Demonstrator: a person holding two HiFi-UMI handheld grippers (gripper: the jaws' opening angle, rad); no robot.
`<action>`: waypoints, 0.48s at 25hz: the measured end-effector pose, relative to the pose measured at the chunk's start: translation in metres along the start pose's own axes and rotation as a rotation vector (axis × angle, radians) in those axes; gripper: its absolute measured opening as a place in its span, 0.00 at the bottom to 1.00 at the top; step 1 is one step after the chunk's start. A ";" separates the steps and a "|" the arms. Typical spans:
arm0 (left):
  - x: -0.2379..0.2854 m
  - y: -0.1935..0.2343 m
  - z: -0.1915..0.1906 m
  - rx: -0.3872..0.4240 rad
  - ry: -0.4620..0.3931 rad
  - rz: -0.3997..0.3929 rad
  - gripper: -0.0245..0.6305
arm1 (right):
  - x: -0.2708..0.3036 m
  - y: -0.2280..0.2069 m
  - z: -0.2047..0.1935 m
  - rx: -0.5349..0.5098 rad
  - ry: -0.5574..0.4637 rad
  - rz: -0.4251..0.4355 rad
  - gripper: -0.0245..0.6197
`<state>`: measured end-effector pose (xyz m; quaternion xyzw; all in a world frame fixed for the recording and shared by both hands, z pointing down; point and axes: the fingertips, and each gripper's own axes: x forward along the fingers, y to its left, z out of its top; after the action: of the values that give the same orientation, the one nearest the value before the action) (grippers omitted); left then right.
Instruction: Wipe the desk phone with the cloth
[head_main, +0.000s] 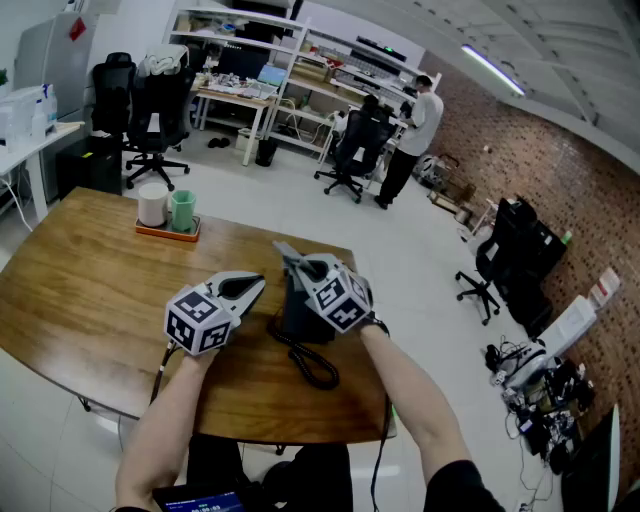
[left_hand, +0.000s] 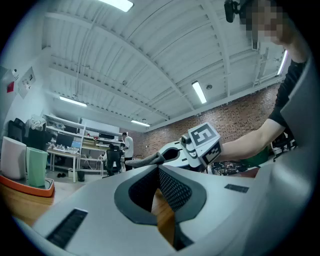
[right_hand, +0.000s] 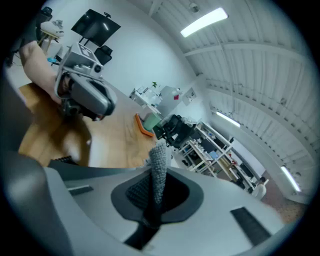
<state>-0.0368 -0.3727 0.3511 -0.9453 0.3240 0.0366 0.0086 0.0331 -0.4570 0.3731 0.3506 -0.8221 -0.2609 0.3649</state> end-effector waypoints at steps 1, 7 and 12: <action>-0.002 0.001 0.000 0.003 0.001 0.000 0.04 | -0.006 0.012 0.002 -0.022 0.002 0.029 0.08; -0.001 0.003 0.003 0.011 0.003 0.002 0.04 | -0.055 0.095 0.002 -0.232 -0.008 0.245 0.08; -0.002 0.005 0.002 0.011 0.006 -0.001 0.04 | -0.089 0.129 0.001 -0.374 -0.018 0.417 0.08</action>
<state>-0.0416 -0.3752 0.3497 -0.9455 0.3239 0.0320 0.0128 0.0258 -0.3086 0.4239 0.0981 -0.8172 -0.3304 0.4619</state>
